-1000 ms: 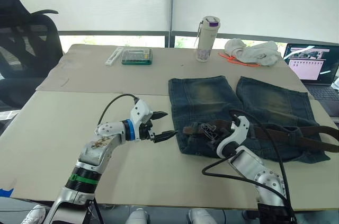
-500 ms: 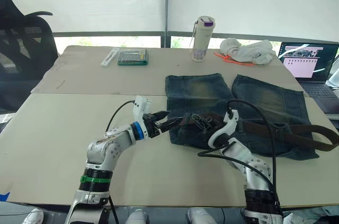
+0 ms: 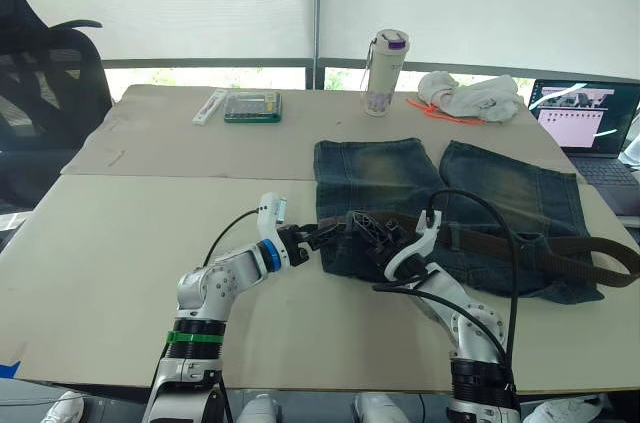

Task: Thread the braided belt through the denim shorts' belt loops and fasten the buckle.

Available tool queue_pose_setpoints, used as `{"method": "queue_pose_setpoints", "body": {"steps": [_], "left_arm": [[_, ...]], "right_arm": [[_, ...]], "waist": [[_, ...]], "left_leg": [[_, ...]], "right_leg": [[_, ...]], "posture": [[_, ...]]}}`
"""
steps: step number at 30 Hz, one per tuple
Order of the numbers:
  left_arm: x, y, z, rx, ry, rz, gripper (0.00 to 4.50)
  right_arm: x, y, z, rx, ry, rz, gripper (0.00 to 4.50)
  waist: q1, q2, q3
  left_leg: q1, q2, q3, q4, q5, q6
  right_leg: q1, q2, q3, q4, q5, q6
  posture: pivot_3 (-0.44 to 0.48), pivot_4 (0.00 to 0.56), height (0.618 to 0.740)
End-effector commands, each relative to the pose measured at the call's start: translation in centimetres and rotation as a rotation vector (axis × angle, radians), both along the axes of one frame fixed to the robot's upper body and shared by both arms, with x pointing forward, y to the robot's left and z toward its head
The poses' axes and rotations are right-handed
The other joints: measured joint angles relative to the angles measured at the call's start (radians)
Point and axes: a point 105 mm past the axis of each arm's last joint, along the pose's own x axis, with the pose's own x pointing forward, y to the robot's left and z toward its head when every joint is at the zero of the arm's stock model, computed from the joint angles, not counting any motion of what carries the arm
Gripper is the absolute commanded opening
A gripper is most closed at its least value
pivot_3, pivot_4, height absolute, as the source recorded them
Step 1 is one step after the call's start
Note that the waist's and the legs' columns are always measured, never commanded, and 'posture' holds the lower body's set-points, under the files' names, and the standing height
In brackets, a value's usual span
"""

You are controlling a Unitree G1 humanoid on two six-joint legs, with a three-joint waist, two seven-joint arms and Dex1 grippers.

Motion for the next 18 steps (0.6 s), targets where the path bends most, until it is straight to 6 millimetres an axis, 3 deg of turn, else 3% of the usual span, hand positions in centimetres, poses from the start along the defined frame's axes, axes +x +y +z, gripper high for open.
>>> {"method": "queue_pose_setpoints", "body": {"steps": [1,12,14,18], "left_arm": [[0.1,-0.6,2.6,-0.08,-0.051,-0.022,4.21],[0.3,0.5,3.5,-0.12,-0.071,0.002,0.61],[0.7,1.0,4.0,-0.108,-0.092,0.018,0.02],[1.4,2.0,4.7,-0.08,-0.127,0.05,0.0]], "right_arm": [[-0.4,0.3,1.3,0.03,-0.058,0.022,0.0],[0.1,0.0,1.0,0.0,-0.046,-0.008,0.0],[0.0,-0.1,0.9,-0.041,-0.054,-0.015,0.82],[-2.1,-0.1,2.2,-0.131,-0.169,0.074,2.24]], "waist": [[0.0,0.0,0.0],[-0.001,0.0,0.0],[0.0,0.0,0.0],[0.001,0.0,0.0]], "left_leg": [[0.0,0.0,0.0,0.0,0.0,0.0],[-0.001,0.0,0.0,0.0,0.0,0.0],[-0.001,0.0,0.0,0.0,0.0,0.0],[-0.002,0.0,0.0,0.0,0.0,0.0]], "right_leg": [[0.0,0.0,0.0,0.0,0.0,0.0],[-0.001,0.0,0.0,0.0,0.0,0.0],[-0.001,0.0,0.0,0.0,0.0,0.0],[-0.001,0.0,0.0,-0.001,0.0,0.0]], "posture": [[0.0,0.15,0.737],[0.0,0.15,0.737],[0.0,0.15,0.737],[0.0,0.15,0.737]]}}
